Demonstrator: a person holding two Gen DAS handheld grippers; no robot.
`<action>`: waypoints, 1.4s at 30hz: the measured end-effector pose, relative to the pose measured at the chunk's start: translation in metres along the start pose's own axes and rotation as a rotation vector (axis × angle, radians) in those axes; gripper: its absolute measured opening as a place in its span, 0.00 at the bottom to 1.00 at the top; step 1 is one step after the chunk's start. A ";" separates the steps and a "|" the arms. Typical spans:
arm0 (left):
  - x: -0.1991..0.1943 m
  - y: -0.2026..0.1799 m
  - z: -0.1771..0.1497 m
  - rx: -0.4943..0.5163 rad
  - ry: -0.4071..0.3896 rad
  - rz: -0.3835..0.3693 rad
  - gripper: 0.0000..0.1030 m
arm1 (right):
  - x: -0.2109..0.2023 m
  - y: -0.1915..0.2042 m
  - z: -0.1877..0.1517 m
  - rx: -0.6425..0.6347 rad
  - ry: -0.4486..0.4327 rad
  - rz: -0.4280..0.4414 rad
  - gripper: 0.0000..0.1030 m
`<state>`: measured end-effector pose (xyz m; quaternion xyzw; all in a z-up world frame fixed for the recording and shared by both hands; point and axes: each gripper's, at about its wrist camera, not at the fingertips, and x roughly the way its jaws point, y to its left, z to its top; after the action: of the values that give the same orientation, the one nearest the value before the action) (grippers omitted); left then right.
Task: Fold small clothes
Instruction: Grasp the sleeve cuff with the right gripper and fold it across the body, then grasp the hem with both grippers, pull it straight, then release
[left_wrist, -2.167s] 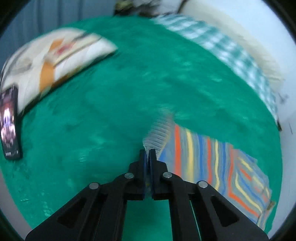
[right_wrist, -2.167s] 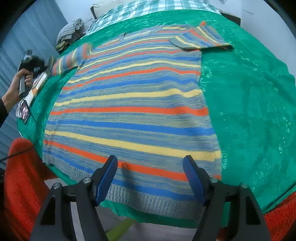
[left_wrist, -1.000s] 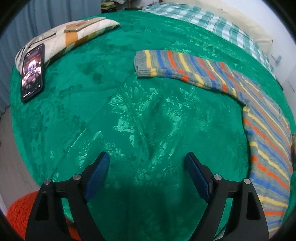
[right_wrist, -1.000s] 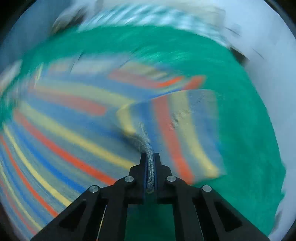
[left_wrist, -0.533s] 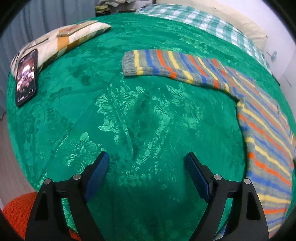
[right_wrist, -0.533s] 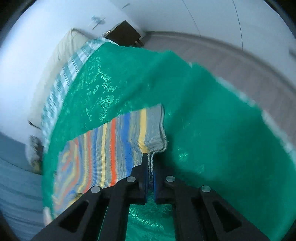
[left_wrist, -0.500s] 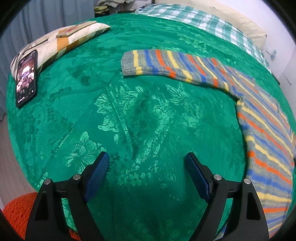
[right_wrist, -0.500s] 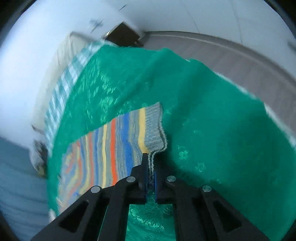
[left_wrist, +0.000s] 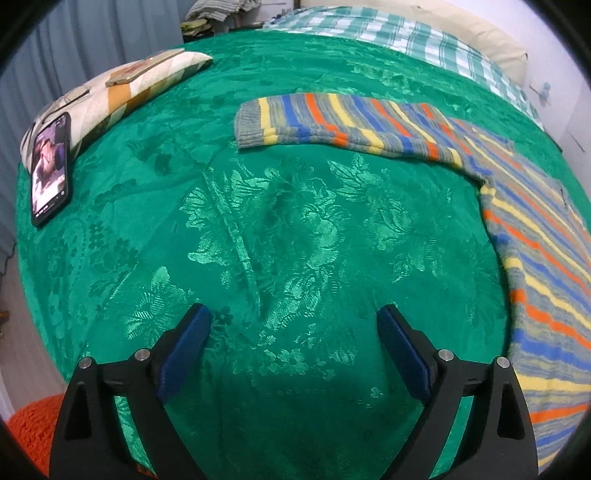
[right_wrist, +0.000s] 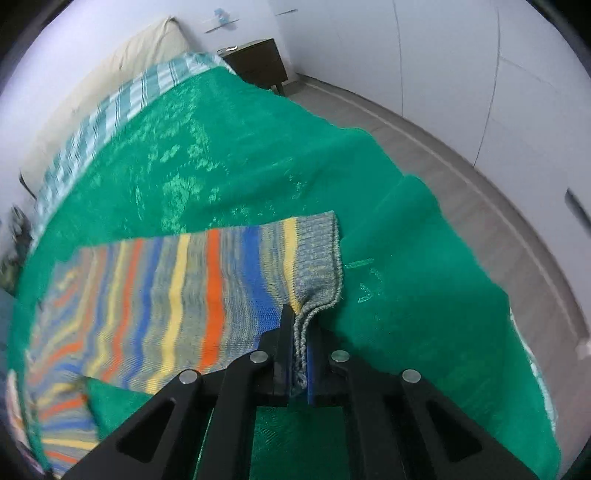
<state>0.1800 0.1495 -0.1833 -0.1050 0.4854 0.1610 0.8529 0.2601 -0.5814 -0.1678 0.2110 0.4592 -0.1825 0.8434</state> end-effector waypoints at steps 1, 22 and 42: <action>0.000 0.000 0.000 0.001 0.002 -0.001 0.91 | -0.002 0.000 -0.001 -0.016 -0.010 -0.010 0.04; -0.059 -0.074 -0.106 0.481 0.322 -0.338 0.52 | -0.121 0.095 -0.241 -0.580 0.534 0.333 0.57; -0.070 -0.063 -0.109 0.530 0.416 -0.132 0.38 | -0.102 0.080 -0.259 -0.428 0.701 0.240 0.21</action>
<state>0.0841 0.0428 -0.1766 0.0587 0.6661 -0.0511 0.7418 0.0673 -0.3666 -0.1930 0.1324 0.7177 0.0990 0.6765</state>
